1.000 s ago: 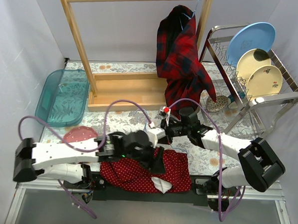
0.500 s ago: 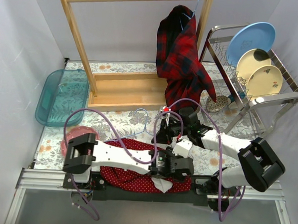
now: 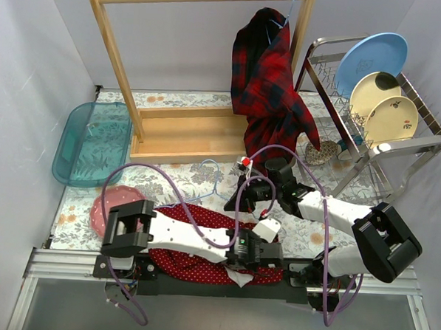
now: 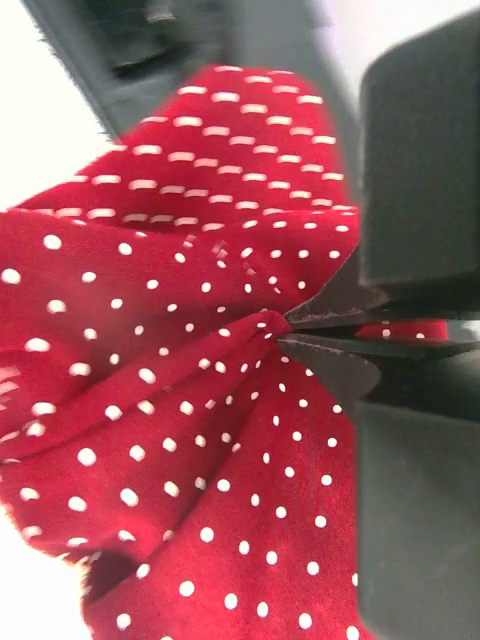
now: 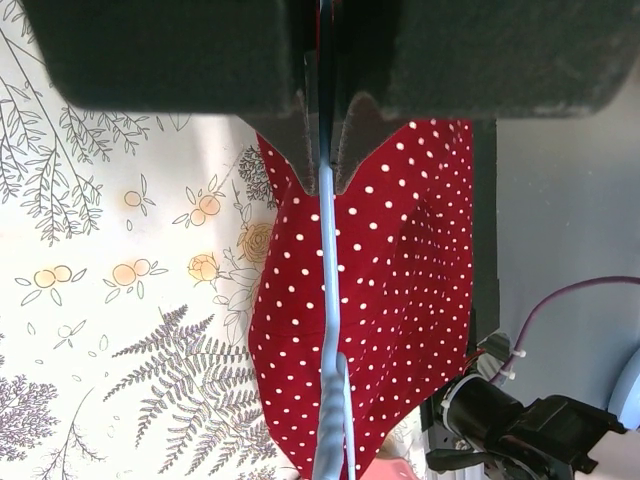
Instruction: Place the skirt on the hanger
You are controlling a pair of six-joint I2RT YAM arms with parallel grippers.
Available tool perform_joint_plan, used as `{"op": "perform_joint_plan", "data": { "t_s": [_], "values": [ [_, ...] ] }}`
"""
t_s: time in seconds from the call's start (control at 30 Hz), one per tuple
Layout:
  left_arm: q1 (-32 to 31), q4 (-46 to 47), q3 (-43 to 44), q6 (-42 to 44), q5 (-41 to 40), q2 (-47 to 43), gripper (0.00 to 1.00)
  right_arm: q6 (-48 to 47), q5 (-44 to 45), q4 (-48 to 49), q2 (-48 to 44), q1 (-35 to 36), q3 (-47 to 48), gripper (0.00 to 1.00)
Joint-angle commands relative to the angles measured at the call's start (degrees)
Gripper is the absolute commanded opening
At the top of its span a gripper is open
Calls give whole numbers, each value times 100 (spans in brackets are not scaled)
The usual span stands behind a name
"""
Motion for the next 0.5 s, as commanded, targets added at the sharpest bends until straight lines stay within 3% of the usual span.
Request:
{"op": "perform_joint_plan", "data": {
  "t_s": [0.0, 0.2, 0.4, 0.47],
  "values": [
    [-82, 1401, -789, 457, 1321, -1063, 0, -153, -14, 88, -171, 25, 261, 1],
    [-91, 2047, -1476, 483, 2386, -1609, 0, -277, 48, 18, -206, 25, 313, 1],
    [-91, 1758, -1485, 457, 1869, -1854, 0, -312, -14, 0, -258, 25, 322, 1],
    [-91, 1678, -1528, 501, 1754, -2030, 6, -338, -40, -17, -294, 25, 331, 1]
  ]
}}
